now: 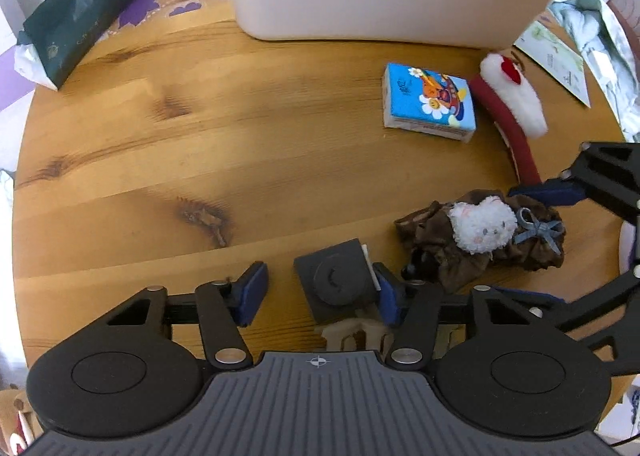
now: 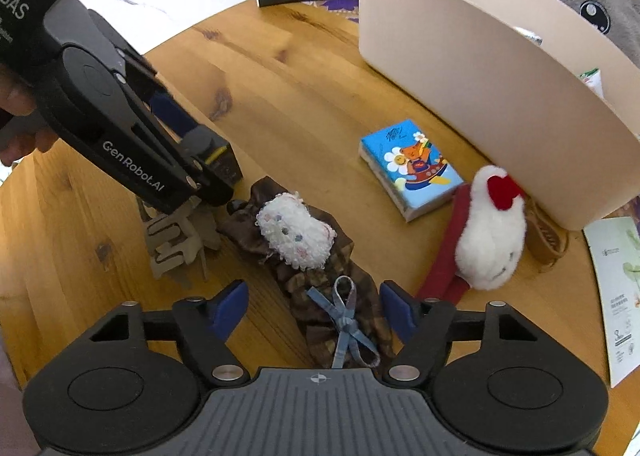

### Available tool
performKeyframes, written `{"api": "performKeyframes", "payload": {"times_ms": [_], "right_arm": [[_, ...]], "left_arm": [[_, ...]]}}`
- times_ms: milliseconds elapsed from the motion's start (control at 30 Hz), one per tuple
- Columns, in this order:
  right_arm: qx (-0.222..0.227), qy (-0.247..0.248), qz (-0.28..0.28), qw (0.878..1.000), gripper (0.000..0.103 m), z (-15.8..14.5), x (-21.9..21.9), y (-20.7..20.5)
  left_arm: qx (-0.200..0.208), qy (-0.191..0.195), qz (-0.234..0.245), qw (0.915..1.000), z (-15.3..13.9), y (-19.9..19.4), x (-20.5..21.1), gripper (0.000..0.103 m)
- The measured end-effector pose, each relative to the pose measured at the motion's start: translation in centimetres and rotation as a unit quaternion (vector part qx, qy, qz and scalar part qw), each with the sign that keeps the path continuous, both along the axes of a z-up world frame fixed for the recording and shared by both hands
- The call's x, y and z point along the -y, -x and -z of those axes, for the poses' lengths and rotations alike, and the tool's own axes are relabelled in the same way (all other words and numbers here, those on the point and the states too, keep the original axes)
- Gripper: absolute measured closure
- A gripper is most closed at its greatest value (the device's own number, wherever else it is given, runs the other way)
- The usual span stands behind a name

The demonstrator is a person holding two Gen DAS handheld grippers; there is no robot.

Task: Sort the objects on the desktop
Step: 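Grasp the brown plush pouch with the right gripper and lift it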

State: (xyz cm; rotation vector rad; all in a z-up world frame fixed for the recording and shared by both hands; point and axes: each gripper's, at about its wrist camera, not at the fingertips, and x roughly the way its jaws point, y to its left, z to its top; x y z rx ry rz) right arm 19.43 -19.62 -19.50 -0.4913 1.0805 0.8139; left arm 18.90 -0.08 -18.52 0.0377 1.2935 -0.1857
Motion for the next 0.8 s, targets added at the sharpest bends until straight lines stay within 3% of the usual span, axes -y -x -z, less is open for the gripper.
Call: {"api": "performKeyframes", "payload": {"times_ms": [100,167,267,800], "right_arm": [[-0.005,-0.002,0.007,1.000,0.043,0.4,0.2,0.0],[0.000,0.000,0.010,1.000,0.060,0.6,0.3,0.0],[-0.003,-0.005,0.005,1.000,0.068,0.5,0.4,0.1],[-0.002,-0.033,0.027,0.999,0.070,-2.1,3.4,1.1]], "left_arm": [[0.004,0.007,0.005,1.0000,-0.1,0.0,0.1,0.058],[0.005,0.006,-0.002,1.0000,-0.2,0.0,0.0,0.064],[0.010,0.003,-0.002,0.9999,-0.3,0.3,-0.2,0.071],[0.040,-0.006,0.045,0.9981,-2.9,0.3,-1.6,0.071]]}}
